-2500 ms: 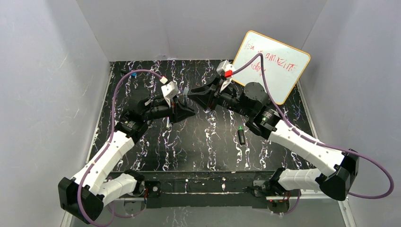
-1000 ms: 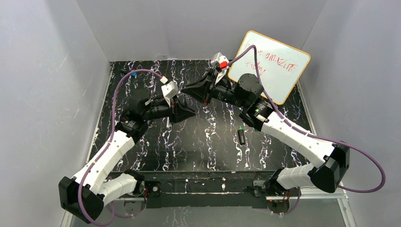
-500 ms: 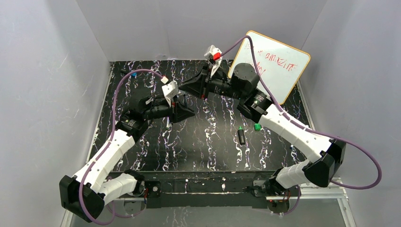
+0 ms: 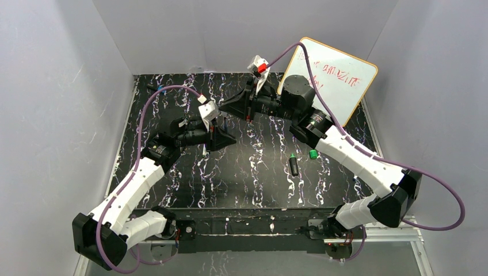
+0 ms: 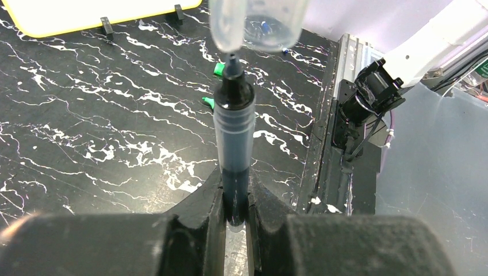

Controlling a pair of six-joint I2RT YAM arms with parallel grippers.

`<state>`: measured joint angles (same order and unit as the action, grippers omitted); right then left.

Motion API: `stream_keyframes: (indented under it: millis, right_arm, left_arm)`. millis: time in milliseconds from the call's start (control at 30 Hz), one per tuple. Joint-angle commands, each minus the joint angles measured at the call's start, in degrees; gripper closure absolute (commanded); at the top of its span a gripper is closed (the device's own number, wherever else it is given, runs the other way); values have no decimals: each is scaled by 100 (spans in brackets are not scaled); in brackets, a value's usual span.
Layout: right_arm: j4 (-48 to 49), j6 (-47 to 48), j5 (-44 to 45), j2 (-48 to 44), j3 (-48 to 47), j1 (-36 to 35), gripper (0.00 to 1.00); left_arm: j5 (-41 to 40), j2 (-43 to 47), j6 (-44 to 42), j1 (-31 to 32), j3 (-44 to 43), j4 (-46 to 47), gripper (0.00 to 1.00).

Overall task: Insert the pens into the pen caps
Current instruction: Press the pen cap onto the pen.

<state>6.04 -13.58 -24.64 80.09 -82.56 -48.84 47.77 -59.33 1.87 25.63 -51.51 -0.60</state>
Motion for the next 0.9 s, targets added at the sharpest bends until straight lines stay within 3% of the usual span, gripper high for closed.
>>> stream_keyframes:
  millis: [0, 867]
  right_arm:
    - [199, 35, -82, -195, -127, 32, 99]
    - [1176, -225, 187, -374, 680, 252, 99]
  left_arm:
    - [6, 36, -85, 30, -200, -89, 100]
    - [250, 97, -46, 30, -220, -33, 100]
